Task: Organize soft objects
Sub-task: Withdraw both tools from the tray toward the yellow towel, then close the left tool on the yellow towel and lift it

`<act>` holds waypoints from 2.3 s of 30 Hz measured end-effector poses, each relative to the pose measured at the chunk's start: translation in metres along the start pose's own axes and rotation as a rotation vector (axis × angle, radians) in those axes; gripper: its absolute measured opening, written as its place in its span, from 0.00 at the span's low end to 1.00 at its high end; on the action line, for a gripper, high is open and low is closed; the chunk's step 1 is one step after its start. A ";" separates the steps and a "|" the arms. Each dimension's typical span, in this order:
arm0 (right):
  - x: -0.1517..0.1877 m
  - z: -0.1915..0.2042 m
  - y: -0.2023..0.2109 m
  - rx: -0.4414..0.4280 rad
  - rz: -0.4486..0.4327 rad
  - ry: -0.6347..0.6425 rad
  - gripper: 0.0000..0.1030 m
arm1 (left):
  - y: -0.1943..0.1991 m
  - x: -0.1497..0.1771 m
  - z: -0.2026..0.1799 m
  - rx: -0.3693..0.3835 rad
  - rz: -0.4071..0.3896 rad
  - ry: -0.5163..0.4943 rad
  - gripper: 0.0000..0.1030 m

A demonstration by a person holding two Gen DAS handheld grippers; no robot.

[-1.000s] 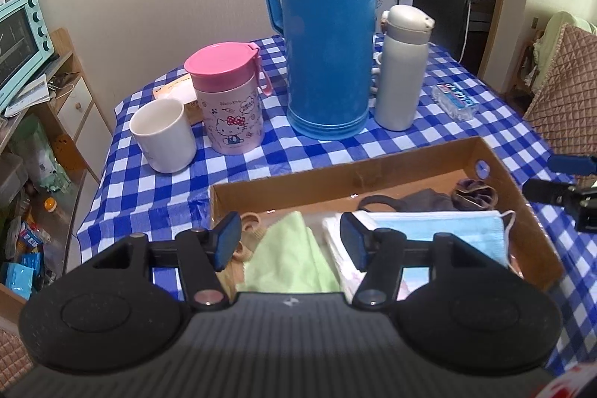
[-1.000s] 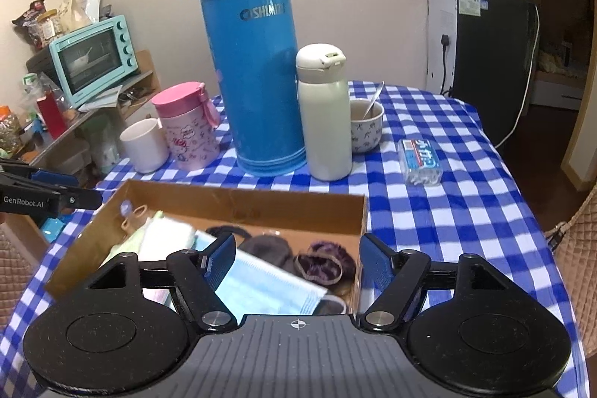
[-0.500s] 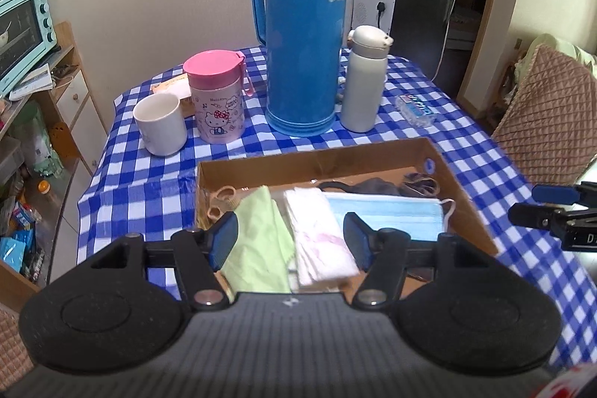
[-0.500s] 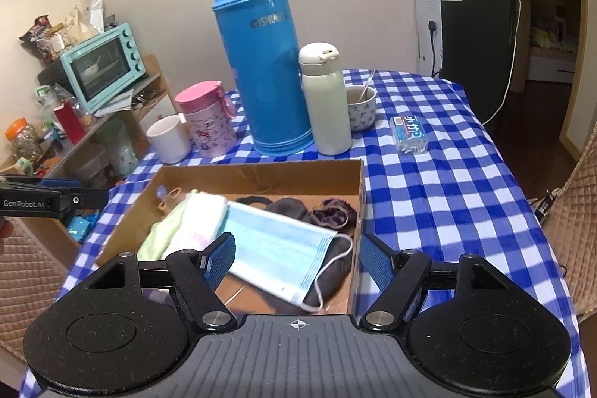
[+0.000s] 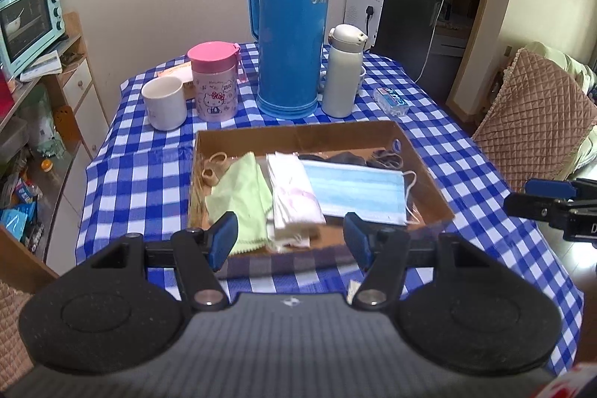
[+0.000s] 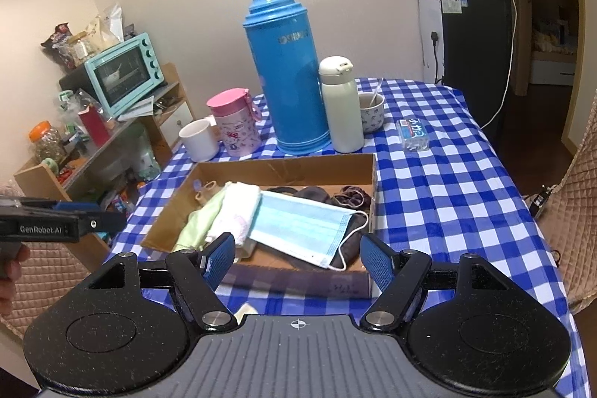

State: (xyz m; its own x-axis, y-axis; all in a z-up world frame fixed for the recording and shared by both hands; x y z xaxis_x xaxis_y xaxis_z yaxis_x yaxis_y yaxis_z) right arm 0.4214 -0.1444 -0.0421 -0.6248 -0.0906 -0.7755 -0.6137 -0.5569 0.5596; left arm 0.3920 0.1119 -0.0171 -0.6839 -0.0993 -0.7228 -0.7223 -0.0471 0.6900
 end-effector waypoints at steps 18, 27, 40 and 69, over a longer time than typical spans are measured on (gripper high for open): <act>0.067 0.020 0.053 0.017 0.054 -0.032 0.72 | 0.056 0.081 -0.023 0.022 0.053 0.007 0.58; 0.100 0.019 0.070 0.024 0.100 -0.060 0.72 | 0.066 0.119 -0.038 0.047 0.114 0.011 0.58; 0.148 0.009 0.067 0.043 0.211 -0.098 0.72 | 0.046 0.177 -0.064 0.101 0.253 -0.008 0.58; 0.173 -0.024 0.052 0.114 0.295 -0.185 0.72 | -0.005 0.206 -0.035 0.084 0.311 0.066 0.02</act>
State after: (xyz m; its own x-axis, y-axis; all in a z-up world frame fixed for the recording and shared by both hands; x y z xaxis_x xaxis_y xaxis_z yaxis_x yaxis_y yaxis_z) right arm 0.2928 -0.2090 -0.1540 -0.8536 -0.0769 -0.5153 -0.4371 -0.4325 0.7886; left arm 0.2583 0.0572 -0.1675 -0.8671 -0.1603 -0.4716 -0.4874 0.0777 0.8697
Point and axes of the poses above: each gripper's, at about its wrist camera, not at the fingertips, and y roughly against the way its jaws point, z to its left, x to its underside, the point moved 3 cm from there along -y, roughly the way its jaws point, and after that the axes turned 2 degrees about -y, right-handed, at the moved point
